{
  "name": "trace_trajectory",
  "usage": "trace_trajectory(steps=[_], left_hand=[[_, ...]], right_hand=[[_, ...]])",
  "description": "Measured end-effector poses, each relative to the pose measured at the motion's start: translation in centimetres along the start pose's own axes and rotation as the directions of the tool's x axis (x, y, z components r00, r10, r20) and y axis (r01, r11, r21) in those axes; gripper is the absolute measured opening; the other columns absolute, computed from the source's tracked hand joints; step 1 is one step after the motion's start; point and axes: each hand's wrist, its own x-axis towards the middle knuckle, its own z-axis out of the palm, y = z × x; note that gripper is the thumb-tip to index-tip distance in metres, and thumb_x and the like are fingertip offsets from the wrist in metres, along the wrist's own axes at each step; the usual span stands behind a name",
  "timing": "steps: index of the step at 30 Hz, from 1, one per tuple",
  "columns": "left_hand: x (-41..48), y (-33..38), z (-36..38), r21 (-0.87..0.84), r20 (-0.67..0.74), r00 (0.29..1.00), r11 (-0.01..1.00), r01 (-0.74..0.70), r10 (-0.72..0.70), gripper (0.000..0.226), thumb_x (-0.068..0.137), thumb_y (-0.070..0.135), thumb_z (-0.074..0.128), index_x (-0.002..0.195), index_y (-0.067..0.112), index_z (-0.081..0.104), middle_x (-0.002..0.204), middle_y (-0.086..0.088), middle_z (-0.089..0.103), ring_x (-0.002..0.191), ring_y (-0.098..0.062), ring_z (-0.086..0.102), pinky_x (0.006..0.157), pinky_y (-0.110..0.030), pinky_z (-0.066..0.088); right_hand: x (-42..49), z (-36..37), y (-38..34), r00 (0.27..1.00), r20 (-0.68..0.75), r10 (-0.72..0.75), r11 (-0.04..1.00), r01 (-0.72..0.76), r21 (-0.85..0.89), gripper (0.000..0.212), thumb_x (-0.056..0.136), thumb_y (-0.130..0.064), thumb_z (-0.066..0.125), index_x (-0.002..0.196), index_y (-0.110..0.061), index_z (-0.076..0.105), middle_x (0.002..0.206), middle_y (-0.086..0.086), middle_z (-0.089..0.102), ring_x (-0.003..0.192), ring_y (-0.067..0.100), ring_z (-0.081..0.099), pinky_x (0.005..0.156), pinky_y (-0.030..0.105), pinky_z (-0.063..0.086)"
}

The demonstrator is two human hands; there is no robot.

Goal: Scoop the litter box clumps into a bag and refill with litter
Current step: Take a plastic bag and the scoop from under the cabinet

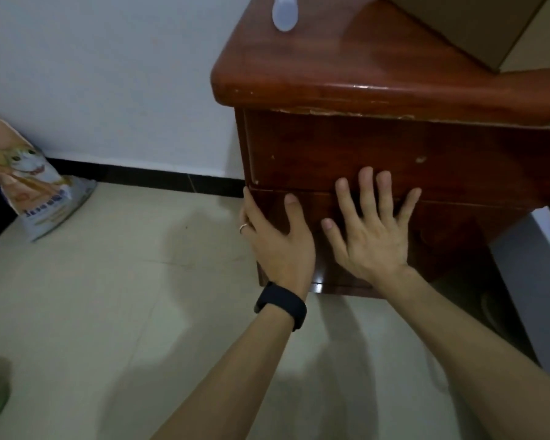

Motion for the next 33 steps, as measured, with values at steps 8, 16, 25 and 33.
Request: trace_trajectory(steps=[8, 16, 25, 33], left_hand=[[3.5, 0.4, -2.2, 0.195, 0.036, 0.998, 0.979, -0.059, 0.053, 0.043, 0.091, 0.065, 0.047, 0.106, 0.025, 0.049, 0.104, 0.003, 0.055, 0.087, -0.011, 0.058, 0.070, -0.027, 0.049], [-2.8, 3.2, -9.8, 0.507, 0.243, 0.970, 0.856, -0.099, -0.032, 0.044, 0.085, 0.069, 0.052, 0.083, 0.026, 0.049, 0.080, 0.004, 0.059, 0.067, -0.010, 0.056, 0.057, -0.027, 0.044], [-8.3, 7.4, -12.7, 0.726, 0.575, 0.813, 0.515, -0.455, -0.091, 0.044, 0.084, 0.072, 0.045, 0.082, 0.029, 0.051, 0.086, 0.004, 0.064, 0.077, -0.017, 0.061, 0.065, -0.031, 0.051], [-3.7, 13.2, -6.4, 0.521, 0.776, 0.438, -0.070, -0.850, 0.455, 0.114, 0.075, 0.053, 0.073, 0.156, 0.028, -0.004, 0.162, -0.008, -0.014, 0.148, -0.034, -0.012, 0.115, -0.057, -0.002]], right_hand=[[0.2, -3.9, -1.0, 0.952, 0.304, 0.044, 0.990, -0.082, 0.113, 0.070, 0.099, -0.052, 0.034, 0.156, -0.026, 0.002, 0.162, 0.001, -0.014, 0.150, 0.022, -0.012, 0.117, 0.062, -0.001], [-1.0, -12.2, -3.0, 0.859, 0.461, 0.221, 0.870, -0.388, 0.305, 0.044, 0.096, -0.060, 0.028, 0.125, -0.034, 0.050, 0.145, -0.002, 0.043, 0.147, 0.018, 0.015, 0.117, 0.060, 0.007], [-2.6, -18.5, -3.6, 0.385, 0.767, 0.513, 0.191, -0.922, 0.335, 0.112, 0.084, -0.049, 0.065, 0.152, -0.024, -0.021, 0.163, 0.006, -0.014, 0.144, 0.038, 0.025, 0.112, 0.046, 0.028], [-7.3, -22.0, 0.6, 0.425, 0.832, 0.356, 0.376, -0.880, 0.289, 0.117, 0.068, -0.063, 0.058, 0.149, -0.035, -0.022, 0.161, 0.001, 0.022, 0.139, 0.026, 0.038, 0.108, 0.042, 0.041]])
